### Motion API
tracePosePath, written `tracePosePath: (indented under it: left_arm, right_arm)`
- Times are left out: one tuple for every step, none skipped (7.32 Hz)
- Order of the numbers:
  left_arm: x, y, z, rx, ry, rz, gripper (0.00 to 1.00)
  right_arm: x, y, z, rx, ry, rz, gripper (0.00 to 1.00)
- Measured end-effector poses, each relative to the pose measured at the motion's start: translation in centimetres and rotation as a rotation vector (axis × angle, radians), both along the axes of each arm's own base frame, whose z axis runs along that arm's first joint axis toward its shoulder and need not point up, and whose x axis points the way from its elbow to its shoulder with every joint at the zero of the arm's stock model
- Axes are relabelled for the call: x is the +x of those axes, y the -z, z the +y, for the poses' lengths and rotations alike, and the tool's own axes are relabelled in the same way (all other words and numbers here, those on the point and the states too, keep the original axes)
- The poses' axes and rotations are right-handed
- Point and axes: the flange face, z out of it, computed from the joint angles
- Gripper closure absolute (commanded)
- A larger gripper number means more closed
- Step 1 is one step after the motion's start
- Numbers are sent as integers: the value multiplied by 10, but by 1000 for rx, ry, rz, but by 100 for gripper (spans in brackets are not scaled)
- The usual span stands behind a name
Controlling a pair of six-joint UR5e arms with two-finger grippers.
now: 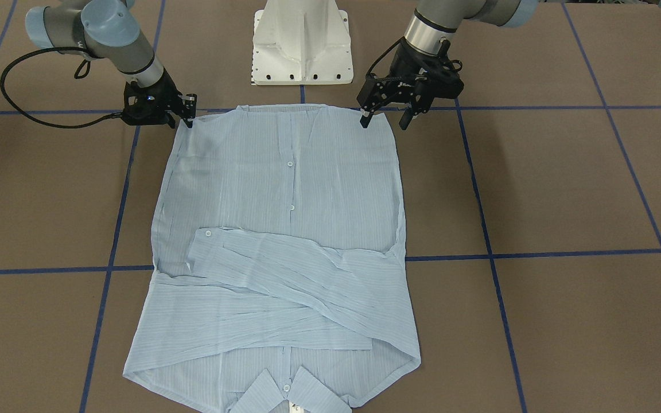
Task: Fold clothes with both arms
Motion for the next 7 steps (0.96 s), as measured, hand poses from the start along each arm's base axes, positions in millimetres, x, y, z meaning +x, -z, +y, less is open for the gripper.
tracePosePath:
  left_arm:
    - [-1,1,0,1,-1,3,2]
    - [-1,3,1,2,-1,6,2]
    - [-2,4,1,3,-1,9,2]
    - [-3,4,1,3,-1,9,2]
    - [-3,4,1,4,0,9,2]
    - [-3,4,1,4,0,9,2]
    - [-3,4,1,4,0,8,2]
  right_arm:
    - [0,0,0,-4,3,-1,53]
    - [0,-1,0,-9,6,4,53]
    - [-1,-3,1,-17,11,13,53]
    - [-2,-4,1,-24,15,20,57]
    - [-2,-4,1,-27,17,21,80]
    - [-1,-3,2,-28,18,20,96]
    - [-1,-2,2,-30,19,18,100]
